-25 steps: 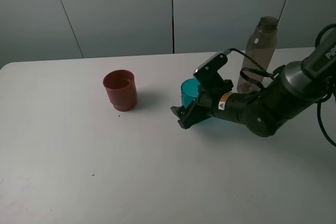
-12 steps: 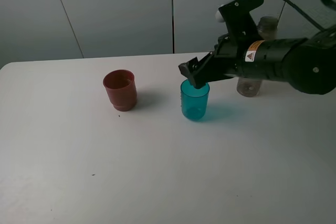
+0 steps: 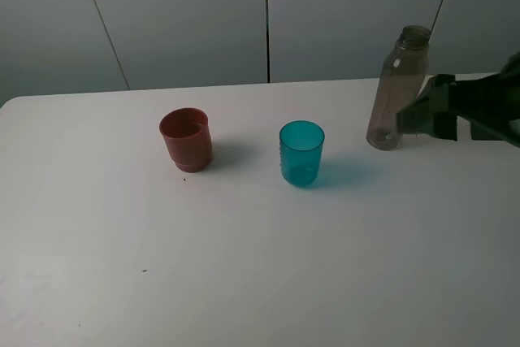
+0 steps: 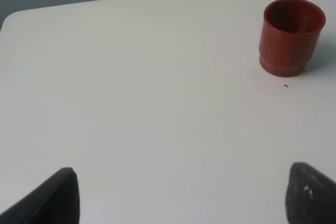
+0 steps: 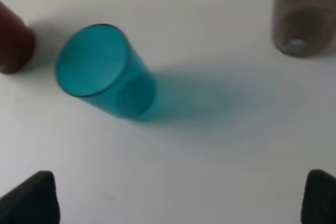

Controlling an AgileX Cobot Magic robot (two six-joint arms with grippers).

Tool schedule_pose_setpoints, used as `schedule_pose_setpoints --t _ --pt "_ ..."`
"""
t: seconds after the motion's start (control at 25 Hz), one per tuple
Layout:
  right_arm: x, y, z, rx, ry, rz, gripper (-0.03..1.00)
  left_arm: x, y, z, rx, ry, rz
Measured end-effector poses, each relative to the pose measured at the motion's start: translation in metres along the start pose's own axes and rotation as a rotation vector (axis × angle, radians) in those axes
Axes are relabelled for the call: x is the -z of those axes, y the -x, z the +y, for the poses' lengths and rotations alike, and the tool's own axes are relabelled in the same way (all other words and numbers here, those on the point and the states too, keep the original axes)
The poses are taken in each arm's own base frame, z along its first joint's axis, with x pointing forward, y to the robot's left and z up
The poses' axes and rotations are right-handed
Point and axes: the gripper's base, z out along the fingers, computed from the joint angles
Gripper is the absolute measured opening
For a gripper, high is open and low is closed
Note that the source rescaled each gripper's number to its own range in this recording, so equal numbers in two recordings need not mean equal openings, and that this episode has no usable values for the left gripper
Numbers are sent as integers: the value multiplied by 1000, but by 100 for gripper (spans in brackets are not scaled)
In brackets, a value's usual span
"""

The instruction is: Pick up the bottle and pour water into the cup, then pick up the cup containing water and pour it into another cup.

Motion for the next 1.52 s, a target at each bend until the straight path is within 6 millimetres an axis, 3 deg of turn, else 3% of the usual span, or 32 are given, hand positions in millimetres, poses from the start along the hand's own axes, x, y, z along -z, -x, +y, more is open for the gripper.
schedule_pose_setpoints --t 0.16,0.28,0.56,0.72,0.96,1.52 --pt "49 -11 -20 -68 -87 -127 99 0 0 0 0 0 0" --pt "83 -29 -22 -57 -121 -234 99 0 0 0 0 0 0" --pt "132 -79 -18 81 -142 -404 99 0 0 0 0 0 0" --pt "140 -98 -19 144 -158 -420 99 0 0 0 0 0 0" --pt "131 -121 -25 171 -170 -417 99 0 0 0 0 0 0" --pt "131 -122 -25 175 -172 -412 99 0 0 0 0 0 0"
